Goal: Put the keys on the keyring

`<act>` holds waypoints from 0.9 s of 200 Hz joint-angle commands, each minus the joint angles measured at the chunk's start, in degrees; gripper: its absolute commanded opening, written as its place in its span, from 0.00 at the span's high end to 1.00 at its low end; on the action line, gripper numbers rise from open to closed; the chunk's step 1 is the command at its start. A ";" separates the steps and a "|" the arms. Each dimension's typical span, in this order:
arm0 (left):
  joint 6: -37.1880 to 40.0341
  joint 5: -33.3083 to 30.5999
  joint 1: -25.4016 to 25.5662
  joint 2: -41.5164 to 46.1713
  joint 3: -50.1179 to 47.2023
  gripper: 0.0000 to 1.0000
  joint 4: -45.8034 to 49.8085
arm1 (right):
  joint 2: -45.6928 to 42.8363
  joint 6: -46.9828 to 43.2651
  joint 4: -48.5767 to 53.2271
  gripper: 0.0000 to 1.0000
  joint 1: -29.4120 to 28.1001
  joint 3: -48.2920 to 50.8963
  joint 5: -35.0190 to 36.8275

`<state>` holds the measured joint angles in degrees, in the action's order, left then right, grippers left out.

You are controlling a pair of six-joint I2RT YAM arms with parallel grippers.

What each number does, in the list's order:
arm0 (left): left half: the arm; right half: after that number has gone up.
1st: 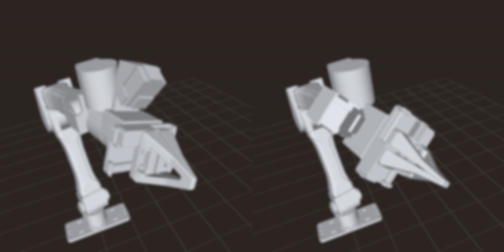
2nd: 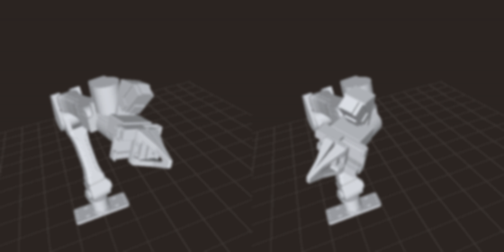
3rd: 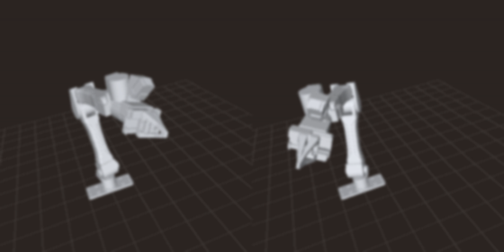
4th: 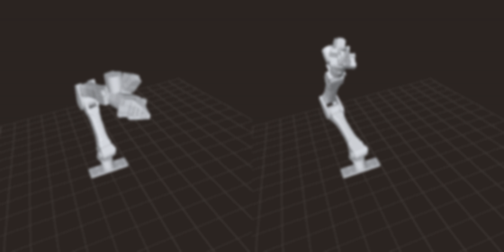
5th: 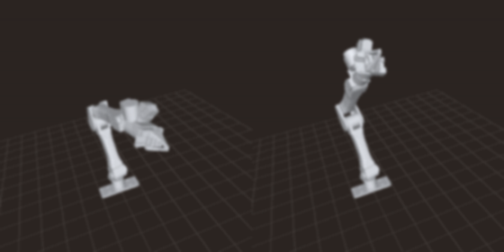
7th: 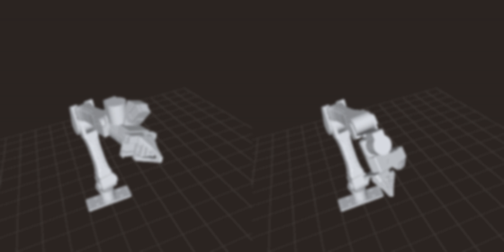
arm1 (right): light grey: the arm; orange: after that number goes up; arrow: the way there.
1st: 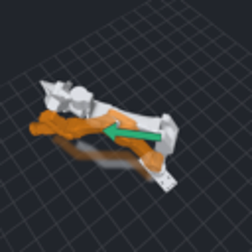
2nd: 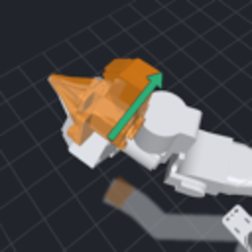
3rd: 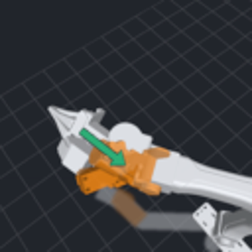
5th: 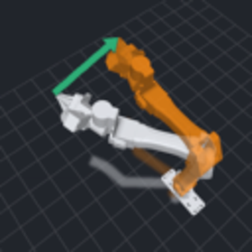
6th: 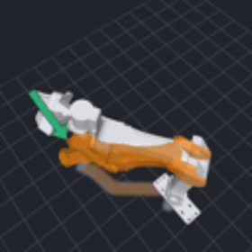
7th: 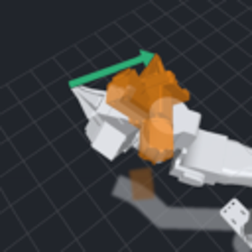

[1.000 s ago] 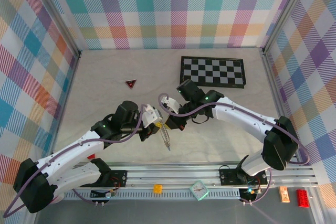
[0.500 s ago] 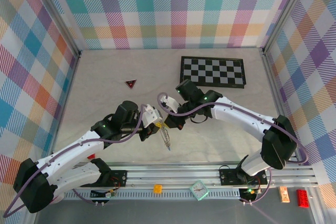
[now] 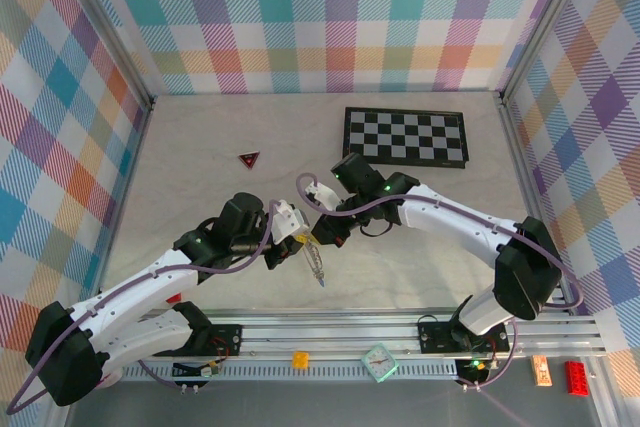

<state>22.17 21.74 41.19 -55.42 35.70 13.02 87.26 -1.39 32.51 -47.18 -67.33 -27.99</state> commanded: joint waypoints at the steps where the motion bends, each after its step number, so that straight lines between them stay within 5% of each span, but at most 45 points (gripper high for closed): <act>1: 2.06 2.18 0.97 1.29 -0.55 1.00 -1.94 | 1.15 2.72 -0.89 1.00 1.46 -0.80 1.16; 180: 2.50 2.77 1.43 6.40 -3.66 1.00 -6.88 | 1.87 4.82 -3.74 1.00 3.69 1.57 -8.67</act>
<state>24.29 20.84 41.60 -50.70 32.51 10.22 88.47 2.68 31.03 -44.58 -66.57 -36.82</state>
